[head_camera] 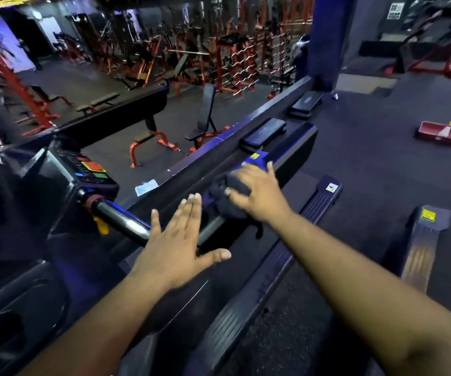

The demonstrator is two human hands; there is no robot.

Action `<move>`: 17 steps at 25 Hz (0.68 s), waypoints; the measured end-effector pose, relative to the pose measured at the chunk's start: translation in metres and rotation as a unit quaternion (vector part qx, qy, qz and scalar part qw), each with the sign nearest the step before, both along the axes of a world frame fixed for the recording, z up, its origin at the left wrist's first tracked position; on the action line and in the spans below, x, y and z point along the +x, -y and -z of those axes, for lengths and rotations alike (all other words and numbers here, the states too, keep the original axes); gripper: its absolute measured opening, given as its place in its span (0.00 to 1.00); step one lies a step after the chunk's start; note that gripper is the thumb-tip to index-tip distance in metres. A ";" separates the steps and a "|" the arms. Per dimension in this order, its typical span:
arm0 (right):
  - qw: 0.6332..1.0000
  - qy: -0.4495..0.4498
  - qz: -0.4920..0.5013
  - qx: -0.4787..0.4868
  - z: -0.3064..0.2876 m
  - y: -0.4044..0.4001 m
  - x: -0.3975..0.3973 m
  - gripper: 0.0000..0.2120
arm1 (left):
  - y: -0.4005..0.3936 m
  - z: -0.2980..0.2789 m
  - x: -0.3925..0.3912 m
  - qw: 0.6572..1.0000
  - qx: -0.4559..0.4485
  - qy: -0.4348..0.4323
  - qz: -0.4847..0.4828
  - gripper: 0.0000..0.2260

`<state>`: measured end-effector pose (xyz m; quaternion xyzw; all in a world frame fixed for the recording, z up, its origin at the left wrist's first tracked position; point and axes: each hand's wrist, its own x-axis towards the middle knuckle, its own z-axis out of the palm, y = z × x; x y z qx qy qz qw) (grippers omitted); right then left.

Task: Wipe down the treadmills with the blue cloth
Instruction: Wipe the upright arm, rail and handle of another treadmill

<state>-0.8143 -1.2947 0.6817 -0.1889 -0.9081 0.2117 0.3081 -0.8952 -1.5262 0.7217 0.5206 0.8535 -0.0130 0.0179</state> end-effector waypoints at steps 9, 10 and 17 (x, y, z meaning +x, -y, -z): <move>0.989 -0.099 0.088 -0.064 0.009 0.072 -0.005 0.23 | 0.006 -0.003 -0.002 0.990 0.102 0.092 0.033 0.52; 0.988 -0.126 0.043 -0.078 0.020 0.101 0.000 0.23 | 0.008 -0.004 -0.003 0.986 0.122 0.109 0.036 0.51; 0.871 -0.316 0.137 -0.351 0.052 0.059 -0.006 0.32 | 0.006 -0.007 0.005 0.997 0.007 -0.017 0.069 0.49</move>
